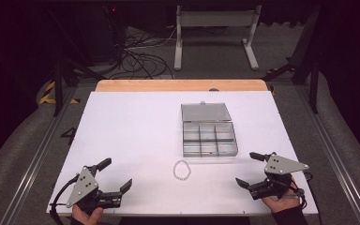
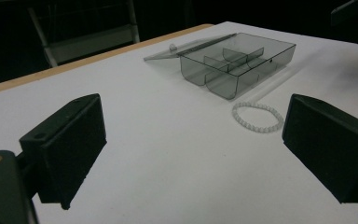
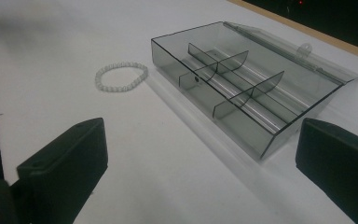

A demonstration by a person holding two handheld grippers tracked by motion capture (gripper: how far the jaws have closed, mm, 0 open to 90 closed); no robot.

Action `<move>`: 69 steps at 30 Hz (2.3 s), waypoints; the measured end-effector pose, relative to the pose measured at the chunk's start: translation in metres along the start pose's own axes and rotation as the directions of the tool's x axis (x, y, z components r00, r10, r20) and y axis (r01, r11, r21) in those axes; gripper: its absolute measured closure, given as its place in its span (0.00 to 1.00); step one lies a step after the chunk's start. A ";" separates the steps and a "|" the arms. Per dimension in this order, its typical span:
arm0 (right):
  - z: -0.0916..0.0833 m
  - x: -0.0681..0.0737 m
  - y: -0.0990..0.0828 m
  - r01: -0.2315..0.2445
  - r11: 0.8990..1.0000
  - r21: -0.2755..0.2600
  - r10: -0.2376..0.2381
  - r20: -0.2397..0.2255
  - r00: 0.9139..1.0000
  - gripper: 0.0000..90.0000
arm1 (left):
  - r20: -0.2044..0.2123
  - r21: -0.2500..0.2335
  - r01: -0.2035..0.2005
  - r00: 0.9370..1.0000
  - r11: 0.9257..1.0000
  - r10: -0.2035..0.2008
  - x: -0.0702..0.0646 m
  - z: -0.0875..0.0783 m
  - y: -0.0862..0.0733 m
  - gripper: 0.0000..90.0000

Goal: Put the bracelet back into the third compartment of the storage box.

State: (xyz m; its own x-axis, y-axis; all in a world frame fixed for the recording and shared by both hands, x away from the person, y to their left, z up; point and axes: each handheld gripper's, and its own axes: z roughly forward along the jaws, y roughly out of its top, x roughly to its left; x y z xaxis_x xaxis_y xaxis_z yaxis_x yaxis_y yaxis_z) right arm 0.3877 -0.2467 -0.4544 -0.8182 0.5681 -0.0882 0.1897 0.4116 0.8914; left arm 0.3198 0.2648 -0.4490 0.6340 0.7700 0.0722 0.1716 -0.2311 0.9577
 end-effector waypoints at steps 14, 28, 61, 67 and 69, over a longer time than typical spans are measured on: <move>0.000 0.000 0.001 -0.020 1.000 0.019 0.020 -0.014 1.000 0.07 | -0.010 -0.003 -0.019 1.000 1.000 0.019 -0.003 -0.001 0.001 0.06; 0.001 0.001 0.006 -0.014 0.999 0.038 0.014 -0.019 1.000 0.10 | -0.004 -0.018 -0.002 1.000 1.000 0.002 0.000 -0.003 0.001 0.07; 0.044 0.019 0.058 0.018 0.999 0.044 -0.012 -0.142 0.990 0.13 | 0.009 -0.007 -0.016 1.000 1.000 0.016 0.000 -0.003 0.001 0.08; 0.053 0.025 0.065 0.039 0.998 0.054 -0.030 -0.157 0.987 0.13 | 0.016 -0.008 -0.005 1.000 1.000 0.006 0.000 -0.003 0.001 0.08; 0.056 0.026 0.068 0.047 0.997 0.055 -0.037 -0.164 0.986 0.13 | 0.016 -0.007 -0.014 1.000 1.000 0.014 0.001 -0.003 0.001 0.08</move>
State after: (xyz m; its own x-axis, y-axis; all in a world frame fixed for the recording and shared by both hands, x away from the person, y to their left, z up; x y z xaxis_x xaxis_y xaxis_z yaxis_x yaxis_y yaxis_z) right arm 0.4091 -0.1641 -0.4213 -0.9026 0.4279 -0.0471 0.1807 0.4759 0.8607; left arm 0.3182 0.2667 -0.4470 0.6479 0.7574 0.0810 0.1578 -0.2375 0.9585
